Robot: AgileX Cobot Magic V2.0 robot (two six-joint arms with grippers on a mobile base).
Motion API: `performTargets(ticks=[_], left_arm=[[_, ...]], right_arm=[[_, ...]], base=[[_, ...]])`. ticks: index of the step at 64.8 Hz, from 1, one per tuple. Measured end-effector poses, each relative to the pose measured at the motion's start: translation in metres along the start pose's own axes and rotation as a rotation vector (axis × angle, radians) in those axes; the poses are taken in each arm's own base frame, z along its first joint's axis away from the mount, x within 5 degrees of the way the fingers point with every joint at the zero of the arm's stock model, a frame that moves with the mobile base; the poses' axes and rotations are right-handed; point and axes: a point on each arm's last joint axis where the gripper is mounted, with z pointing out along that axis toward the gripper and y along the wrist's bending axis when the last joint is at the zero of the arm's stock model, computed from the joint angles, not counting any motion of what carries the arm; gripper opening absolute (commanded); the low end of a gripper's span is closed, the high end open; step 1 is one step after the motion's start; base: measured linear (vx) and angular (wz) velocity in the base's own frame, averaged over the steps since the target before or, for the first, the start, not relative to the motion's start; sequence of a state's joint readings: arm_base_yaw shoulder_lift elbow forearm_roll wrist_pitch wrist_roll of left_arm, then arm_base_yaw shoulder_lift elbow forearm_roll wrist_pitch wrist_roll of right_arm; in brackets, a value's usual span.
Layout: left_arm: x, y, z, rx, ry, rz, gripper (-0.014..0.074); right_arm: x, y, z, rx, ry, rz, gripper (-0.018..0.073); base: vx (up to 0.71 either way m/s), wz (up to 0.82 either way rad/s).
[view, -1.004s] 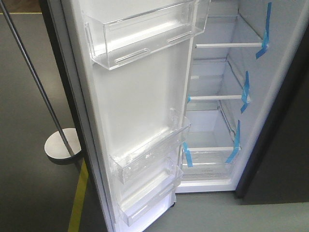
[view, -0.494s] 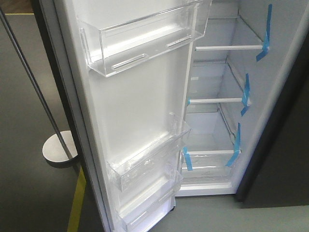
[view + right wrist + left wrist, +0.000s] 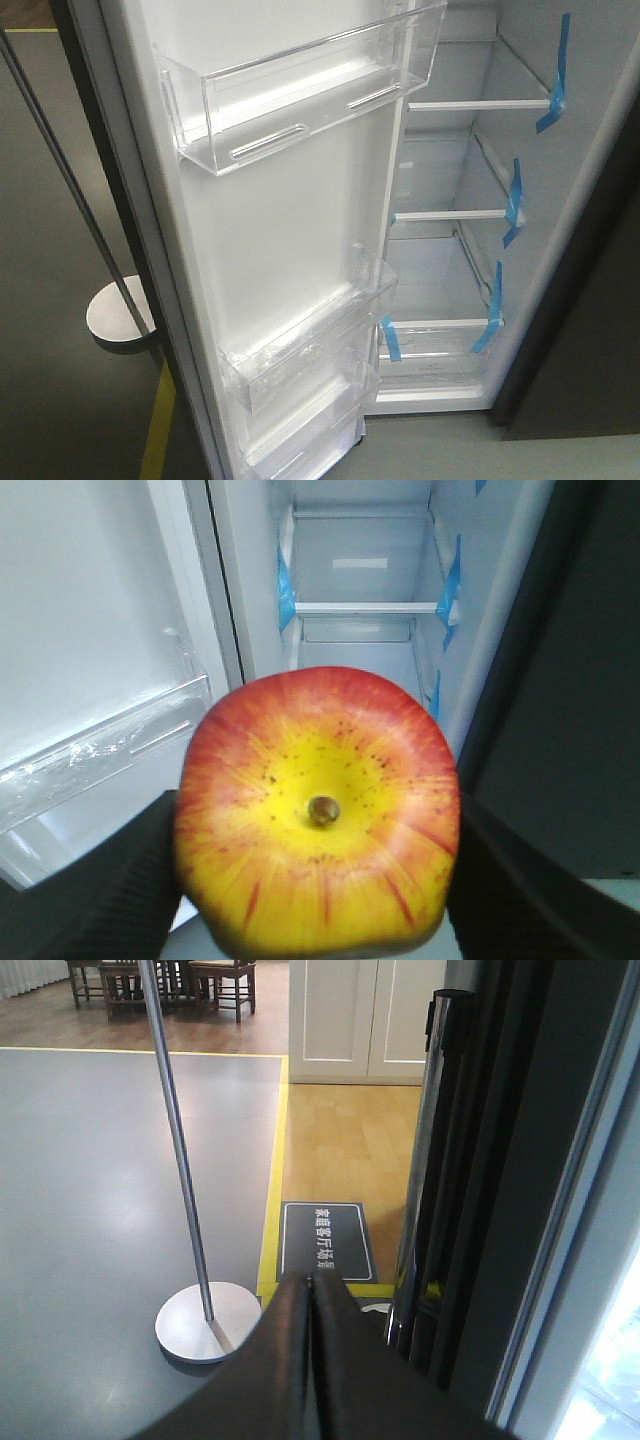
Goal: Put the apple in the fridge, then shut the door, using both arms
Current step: 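Move the base up beside the refrigerator door bins, then raise the right gripper with the apple toward the upper door bin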
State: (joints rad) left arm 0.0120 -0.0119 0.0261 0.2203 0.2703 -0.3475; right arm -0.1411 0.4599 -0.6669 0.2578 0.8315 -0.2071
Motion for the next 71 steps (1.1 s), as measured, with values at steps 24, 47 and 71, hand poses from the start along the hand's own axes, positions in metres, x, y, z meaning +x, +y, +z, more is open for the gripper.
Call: performTargets(ticks=[24, 47, 71], left_arm=[[0.0000, 0.0000, 0.0000, 0.000, 0.000, 0.000, -0.0006], [0.0000, 0.0000, 0.0000, 0.000, 0.000, 0.000, -0.0006], [0.0000, 0.0000, 0.0000, 0.000, 0.000, 0.000, -0.0006]], right_arm=[[0.0000, 0.0000, 0.0000, 0.000, 0.000, 0.000, 0.0125], [0.0000, 0.0000, 0.0000, 0.000, 0.000, 0.000, 0.0125], [0.0000, 0.0000, 0.0000, 0.000, 0.000, 0.000, 0.0125]], base=[[0.05, 0.02], [0.03, -0.01], [0.00, 0.00]])
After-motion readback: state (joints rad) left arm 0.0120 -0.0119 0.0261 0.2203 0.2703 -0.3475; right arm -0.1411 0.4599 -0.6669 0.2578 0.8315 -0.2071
